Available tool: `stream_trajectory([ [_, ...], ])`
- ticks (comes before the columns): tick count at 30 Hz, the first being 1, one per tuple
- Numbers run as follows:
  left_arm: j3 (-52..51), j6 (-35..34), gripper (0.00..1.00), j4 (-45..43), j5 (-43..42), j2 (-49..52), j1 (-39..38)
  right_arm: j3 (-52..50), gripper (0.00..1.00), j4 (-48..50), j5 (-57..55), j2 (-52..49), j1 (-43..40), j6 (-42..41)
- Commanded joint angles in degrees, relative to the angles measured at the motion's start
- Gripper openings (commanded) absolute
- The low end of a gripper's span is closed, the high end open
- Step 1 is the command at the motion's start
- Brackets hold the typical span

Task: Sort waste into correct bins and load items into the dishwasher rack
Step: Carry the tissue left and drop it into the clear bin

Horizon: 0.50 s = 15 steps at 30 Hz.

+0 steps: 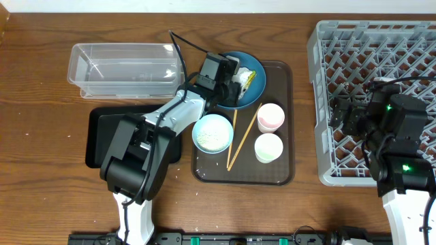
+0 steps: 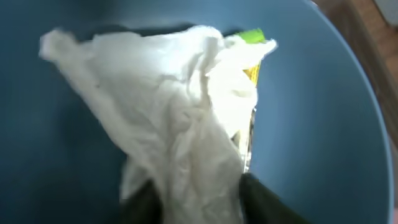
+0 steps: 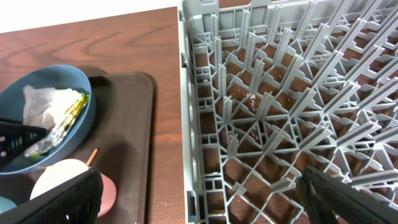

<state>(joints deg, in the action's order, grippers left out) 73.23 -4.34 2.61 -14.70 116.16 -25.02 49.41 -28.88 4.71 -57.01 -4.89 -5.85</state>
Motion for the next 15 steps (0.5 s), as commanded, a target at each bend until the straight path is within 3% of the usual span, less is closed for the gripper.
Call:
stream_trajectory([
  [1, 0.87, 0.04, 0.19, 0.13, 0.37, -0.48, 0.35, 1.18, 0.99, 0.13, 0.46, 0.00, 1.16, 0.17],
  [4, 0.90, 0.04, 0.06, 0.76, 0.39, -1.99, 0.98, 1.18, 0.99, 0.13, 0.46, 0.00, 1.16, 0.17],
  [15, 0.90, 0.04, 0.06, 5.73, 6.86, -18.80, 9.64, 1.18, 0.99, 0.17, 0.44, 0.00, 1.16, 0.20],
])
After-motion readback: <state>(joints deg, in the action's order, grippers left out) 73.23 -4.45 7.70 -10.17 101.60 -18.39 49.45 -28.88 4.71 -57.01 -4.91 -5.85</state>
